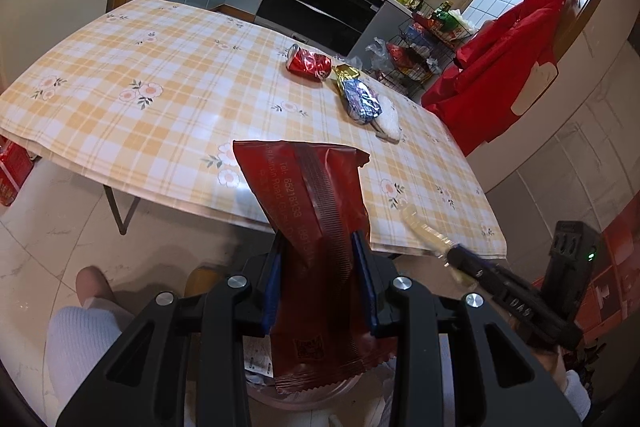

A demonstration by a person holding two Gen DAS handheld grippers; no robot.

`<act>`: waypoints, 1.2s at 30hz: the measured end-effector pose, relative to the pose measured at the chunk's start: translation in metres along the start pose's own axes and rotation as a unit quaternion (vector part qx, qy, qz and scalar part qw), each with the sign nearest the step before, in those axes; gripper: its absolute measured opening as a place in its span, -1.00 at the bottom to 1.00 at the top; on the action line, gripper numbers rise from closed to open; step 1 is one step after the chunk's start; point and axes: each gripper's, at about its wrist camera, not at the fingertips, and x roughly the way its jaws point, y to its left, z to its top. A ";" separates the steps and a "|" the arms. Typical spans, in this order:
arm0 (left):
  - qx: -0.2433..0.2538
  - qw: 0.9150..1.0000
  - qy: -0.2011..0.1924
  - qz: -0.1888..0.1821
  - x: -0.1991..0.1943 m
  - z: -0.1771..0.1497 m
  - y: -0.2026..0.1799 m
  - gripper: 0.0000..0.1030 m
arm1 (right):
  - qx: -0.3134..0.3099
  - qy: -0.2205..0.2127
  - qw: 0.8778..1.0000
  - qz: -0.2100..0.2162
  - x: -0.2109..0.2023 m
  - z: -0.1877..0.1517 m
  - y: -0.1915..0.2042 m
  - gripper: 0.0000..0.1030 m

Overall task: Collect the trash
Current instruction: 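Carry the red packet to the bin with the left tool while the right tool drops the clear wrapper in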

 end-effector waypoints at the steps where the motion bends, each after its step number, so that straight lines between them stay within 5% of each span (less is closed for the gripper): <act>1: 0.001 1.000 0.000 -0.002 -0.001 -0.003 -0.002 -0.38 | 0.002 0.003 1.000 0.001 0.001 -0.003 0.000 -0.64; 15: 0.009 1.000 0.003 -0.015 -0.005 -0.019 -0.011 -0.38 | 0.000 0.023 1.000 -0.001 0.009 -0.018 0.003 -0.59; 20: 0.015 1.000 0.005 -0.015 -0.004 -0.022 -0.012 -0.37 | -0.012 0.001 1.000 -0.017 0.001 -0.013 0.009 -0.13; 22: 0.015 1.000 0.009 -0.016 -0.002 -0.023 -0.012 -0.37 | -0.017 -0.009 0.999 -0.035 -0.002 -0.011 0.010 0.19; 24: 0.016 1.000 0.011 -0.015 -0.001 -0.025 -0.013 -0.37 | -0.029 -0.029 0.997 -0.061 -0.009 -0.009 0.013 0.78; 36: 0.031 0.999 0.042 -0.014 0.017 -0.033 -0.018 -0.36 | -0.041 -0.118 0.985 -0.122 -0.036 0.002 0.015 0.89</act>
